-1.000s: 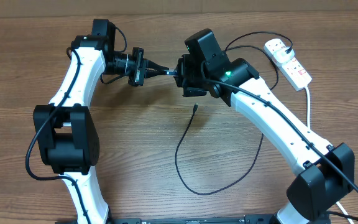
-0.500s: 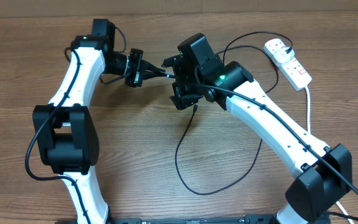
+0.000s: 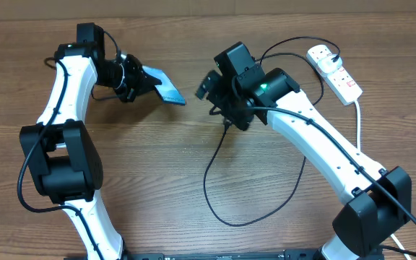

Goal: Plug charger to phone and switch on socket
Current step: 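Release the phone from the right gripper and withdraw it, then lower the right gripper over the black USB-C cable plug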

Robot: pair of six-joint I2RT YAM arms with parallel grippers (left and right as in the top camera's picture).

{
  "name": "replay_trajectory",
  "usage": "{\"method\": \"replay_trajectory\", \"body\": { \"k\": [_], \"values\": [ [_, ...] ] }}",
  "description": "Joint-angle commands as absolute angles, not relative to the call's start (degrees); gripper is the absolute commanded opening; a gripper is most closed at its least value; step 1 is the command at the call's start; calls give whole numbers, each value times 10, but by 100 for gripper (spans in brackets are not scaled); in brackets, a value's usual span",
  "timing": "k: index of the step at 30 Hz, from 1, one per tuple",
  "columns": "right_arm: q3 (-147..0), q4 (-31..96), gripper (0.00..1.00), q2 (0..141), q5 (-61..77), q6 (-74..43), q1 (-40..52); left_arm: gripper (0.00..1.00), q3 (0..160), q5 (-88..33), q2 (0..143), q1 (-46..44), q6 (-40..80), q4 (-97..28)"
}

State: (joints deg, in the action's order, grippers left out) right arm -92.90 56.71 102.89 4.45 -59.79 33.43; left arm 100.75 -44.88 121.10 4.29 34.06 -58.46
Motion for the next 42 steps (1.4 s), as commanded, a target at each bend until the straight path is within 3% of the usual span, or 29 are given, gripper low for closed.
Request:
{"method": "replay_trajectory", "body": {
  "k": [1,6,7,10,16,23,42],
  "values": [
    [-927,587,100,1027,-51,-533,337,4,1022,-493,1192,29,130,-584],
    [-880,563,100,1028,-55,-533,337,4,1022,-460,1192,25,107,-575],
    [-868,554,96,1028,-55,-533,337,4,1022,-455,1192,25,107,-576],
    [-824,519,73,1030,-51,-533,337,4,1021,-452,1192,25,107,-577],
    [-745,452,46,1030,-41,-533,337,4,1021,-453,1192,25,98,-587],
    [-725,405,40,1046,5,-491,338,4,1021,-453,1192,22,98,-587],
    [-789,465,41,1125,50,-417,302,4,1021,-452,1192,3,98,-582]
  ]
}}
